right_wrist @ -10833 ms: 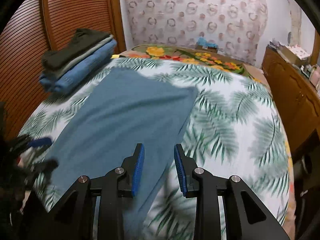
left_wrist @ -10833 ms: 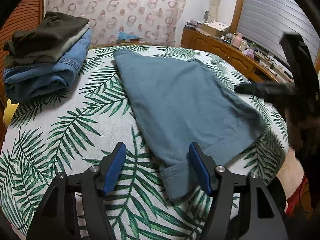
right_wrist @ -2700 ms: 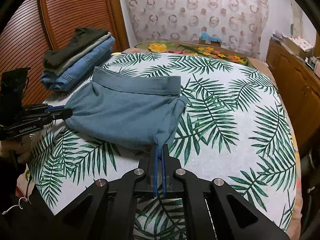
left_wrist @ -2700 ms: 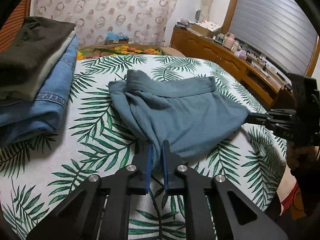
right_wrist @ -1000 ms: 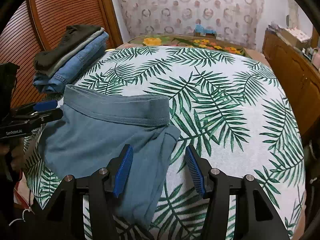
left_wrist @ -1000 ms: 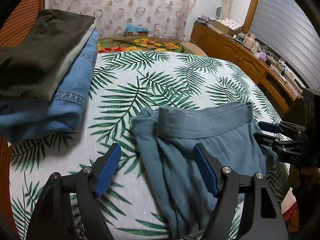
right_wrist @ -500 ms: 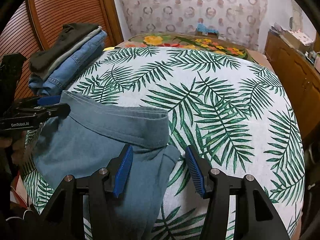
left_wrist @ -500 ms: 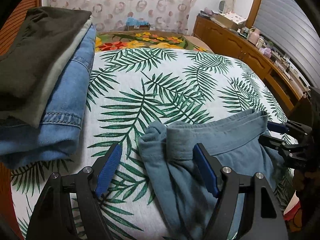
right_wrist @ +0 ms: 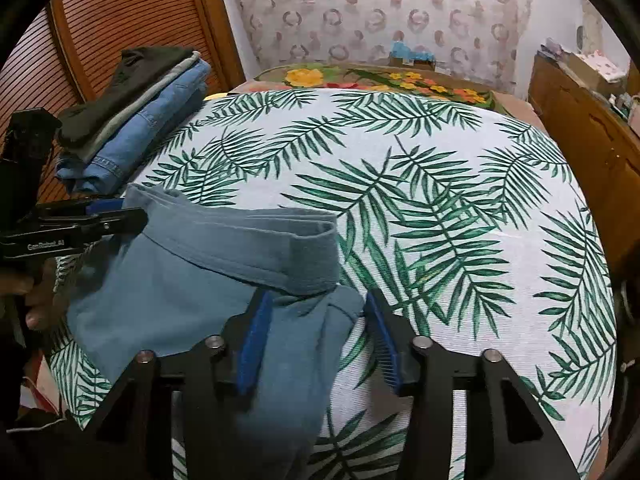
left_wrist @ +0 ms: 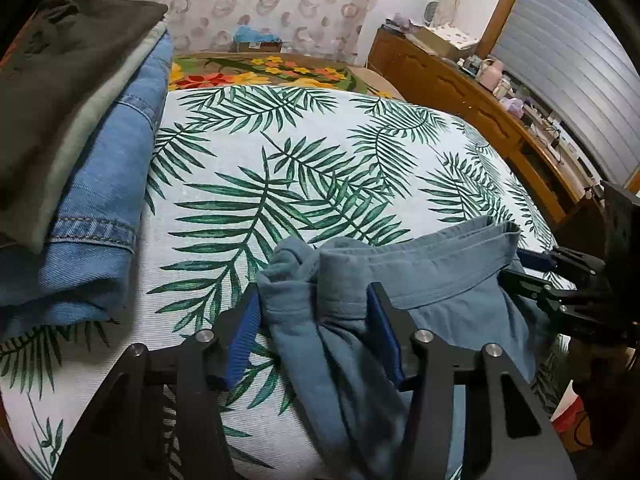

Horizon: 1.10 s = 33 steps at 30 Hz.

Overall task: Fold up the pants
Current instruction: 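Grasp the folded shorts' edge with the right tool, then lift the folded shorts with the right tool and carry them to the clothes stack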

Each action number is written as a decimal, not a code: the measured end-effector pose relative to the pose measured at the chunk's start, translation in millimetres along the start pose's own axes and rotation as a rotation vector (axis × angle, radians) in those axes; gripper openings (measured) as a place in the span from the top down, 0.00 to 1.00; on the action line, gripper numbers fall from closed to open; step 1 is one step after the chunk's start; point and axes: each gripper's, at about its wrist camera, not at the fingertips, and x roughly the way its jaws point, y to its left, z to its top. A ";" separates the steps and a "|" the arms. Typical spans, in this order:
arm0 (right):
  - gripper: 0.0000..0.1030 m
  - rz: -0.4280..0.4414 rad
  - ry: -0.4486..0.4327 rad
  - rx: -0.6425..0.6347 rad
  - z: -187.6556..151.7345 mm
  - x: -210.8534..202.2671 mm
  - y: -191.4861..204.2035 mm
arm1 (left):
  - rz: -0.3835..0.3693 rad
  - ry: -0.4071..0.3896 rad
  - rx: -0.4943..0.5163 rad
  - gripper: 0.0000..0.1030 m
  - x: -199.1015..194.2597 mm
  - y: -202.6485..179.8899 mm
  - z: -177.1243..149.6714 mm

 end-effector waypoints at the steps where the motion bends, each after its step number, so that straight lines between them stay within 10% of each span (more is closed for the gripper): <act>1: 0.60 0.004 0.001 -0.001 0.1 -1.0 0.8 | -0.004 -0.006 -0.003 0.48 0.2 0.5 -0.2; 13: 0.87 0.084 -0.004 0.022 1.9 2.9 -2.0 | -0.044 -0.035 0.001 0.81 -5.7 -9.7 -0.7; 33: 0.88 0.070 -0.200 -0.018 14.4 -57.6 6.6 | -0.029 -0.251 0.065 0.81 -82.3 -40.9 20.6</act>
